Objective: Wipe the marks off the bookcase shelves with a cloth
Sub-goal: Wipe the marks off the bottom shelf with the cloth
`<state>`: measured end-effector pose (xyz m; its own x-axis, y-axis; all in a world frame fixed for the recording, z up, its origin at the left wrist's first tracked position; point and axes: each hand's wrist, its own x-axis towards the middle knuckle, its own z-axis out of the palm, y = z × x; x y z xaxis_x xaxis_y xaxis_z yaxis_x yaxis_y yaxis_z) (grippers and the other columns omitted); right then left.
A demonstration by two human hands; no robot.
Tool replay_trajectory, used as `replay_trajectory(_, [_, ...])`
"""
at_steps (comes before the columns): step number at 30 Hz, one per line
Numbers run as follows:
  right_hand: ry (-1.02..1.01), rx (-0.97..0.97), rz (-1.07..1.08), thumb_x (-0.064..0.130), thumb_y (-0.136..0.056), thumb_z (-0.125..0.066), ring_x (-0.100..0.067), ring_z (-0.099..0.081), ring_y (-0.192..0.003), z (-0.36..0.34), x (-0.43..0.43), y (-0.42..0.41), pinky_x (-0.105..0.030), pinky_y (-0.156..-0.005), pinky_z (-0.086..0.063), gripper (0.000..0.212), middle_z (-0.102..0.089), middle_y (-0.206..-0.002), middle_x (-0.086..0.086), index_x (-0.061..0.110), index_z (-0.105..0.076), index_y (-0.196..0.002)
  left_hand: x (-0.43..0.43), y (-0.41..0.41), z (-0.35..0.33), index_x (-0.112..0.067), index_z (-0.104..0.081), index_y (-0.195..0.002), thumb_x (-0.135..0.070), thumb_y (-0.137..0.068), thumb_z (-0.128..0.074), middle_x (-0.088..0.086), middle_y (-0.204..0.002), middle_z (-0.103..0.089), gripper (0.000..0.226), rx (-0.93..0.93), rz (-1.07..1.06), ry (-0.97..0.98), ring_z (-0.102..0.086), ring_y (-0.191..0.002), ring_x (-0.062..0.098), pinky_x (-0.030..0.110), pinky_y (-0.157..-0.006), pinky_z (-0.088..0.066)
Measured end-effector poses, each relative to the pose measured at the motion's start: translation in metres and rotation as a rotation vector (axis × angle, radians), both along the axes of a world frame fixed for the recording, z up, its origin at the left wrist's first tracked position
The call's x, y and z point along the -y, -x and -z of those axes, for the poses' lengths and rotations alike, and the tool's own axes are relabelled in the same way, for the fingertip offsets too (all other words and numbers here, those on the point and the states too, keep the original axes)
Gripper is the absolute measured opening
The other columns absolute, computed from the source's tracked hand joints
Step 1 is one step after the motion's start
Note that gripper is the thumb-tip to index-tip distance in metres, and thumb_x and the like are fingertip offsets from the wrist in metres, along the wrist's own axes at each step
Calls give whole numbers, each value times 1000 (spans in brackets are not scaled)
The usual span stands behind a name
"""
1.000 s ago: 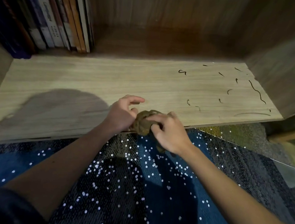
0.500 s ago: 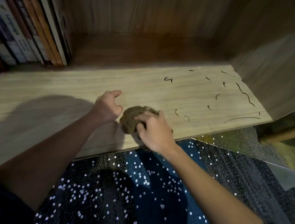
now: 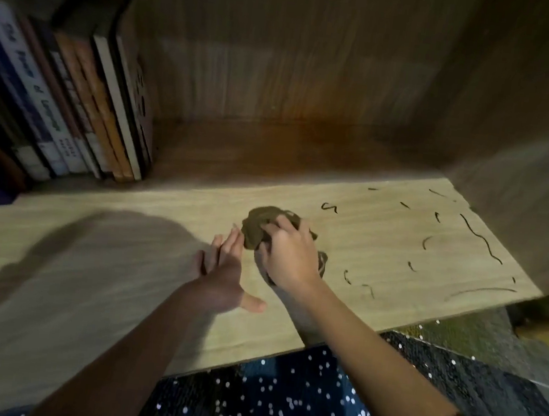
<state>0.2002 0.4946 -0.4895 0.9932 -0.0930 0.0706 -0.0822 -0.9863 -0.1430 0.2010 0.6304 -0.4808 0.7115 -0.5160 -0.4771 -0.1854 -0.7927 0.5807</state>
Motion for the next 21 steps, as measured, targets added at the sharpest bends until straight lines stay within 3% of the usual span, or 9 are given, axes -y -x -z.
replay_trajectory(4, [76,-27,99,24,-93,-41,-29,-44,-117,-17,12,-39,-42,-105,-22,31,-47,-129,-5,16,-55,-119,2,-12,2,-17,19,-146,-38,-73,-75,-5,-150,32,121,-4,25,-43,31,-137,20,44,-110,16])
replay_trajectory(7, [46,-63,35,20,-94,-38,-31,-41,-113,-21,11,-52,-38,-101,-26,36,-46,-133,-3,18,-51,-127,0,-12,1,-17,12,-148,-33,-73,-76,-5,-153,25,117,15,-9,2,26,-139,18,41,-111,14])
replay_trajectory(9, [-16,-77,-34,20,-95,-37,-34,-39,-113,-16,17,-45,-36,-98,-28,40,-45,-136,2,21,-48,-133,-4,-9,-6,-19,-4,-150,-16,-78,-72,-4,-156,12,99,-30,-152,182,9,-144,14,29,-113,-1])
replay_trajectory(10, [-43,-71,-74,20,-94,-38,-34,-39,-113,-14,19,-36,-35,-97,-28,41,-45,-135,3,22,-48,-133,-6,-6,-9,-22,-14,-149,-6,-81,-67,-3,-157,6,88,-79,-251,290,-11,-142,12,22,-109,-16])
replay_trajectory(12, [-84,-74,-148,18,-92,-41,-30,-42,-114,-15,16,-7,-32,-94,-24,41,-47,-132,2,21,-50,-133,-11,1,-14,-25,-33,-143,6,-82,-56,0,-157,-3,72,-127,-409,442,-51,-115,7,13,-82,-39])
replay_trajectory(14, [-124,-53,-214,16,-90,-44,-26,-40,-112,-16,6,28,-30,-94,-24,41,-47,-131,2,20,-51,-131,-12,7,-13,-23,-47,-134,10,-80,-52,7,-154,-19,64,-123,-480,507,-49,-121,18,19,-85,-38])
replay_trajectory(16, [-173,-43,-220,15,-89,-46,-24,-35,-109,-20,-3,71,-29,-95,-30,42,-48,-131,5,22,-51,-130,-9,16,-12,-19,-55,-125,12,-79,-52,14,-133,-49,56,-171,-512,579,-51,-117,24,21,-88,-41])
replay_trajectory(19, [-224,-67,-236,15,-90,-47,-22,-31,-107,-22,-14,123,-28,-93,-31,42,-48,-129,9,24,-50,-131,-4,35,-13,-11,-57,-124,9,-84,-48,10,-104,-60,46,-119,-460,489,-54,-76,11,9,-61,-43])
replay_trajectory(21, [-228,-137,-238,14,-90,-47,-21,-32,-108,-29,-13,150,-29,-98,-32,42,-48,-127,11,25,-51,-130,-4,52,-10,-11,-57,-124,8,-85,-46,8,-122,-56,45,26,-366,339,-57,-93,14,12,-79,-43])
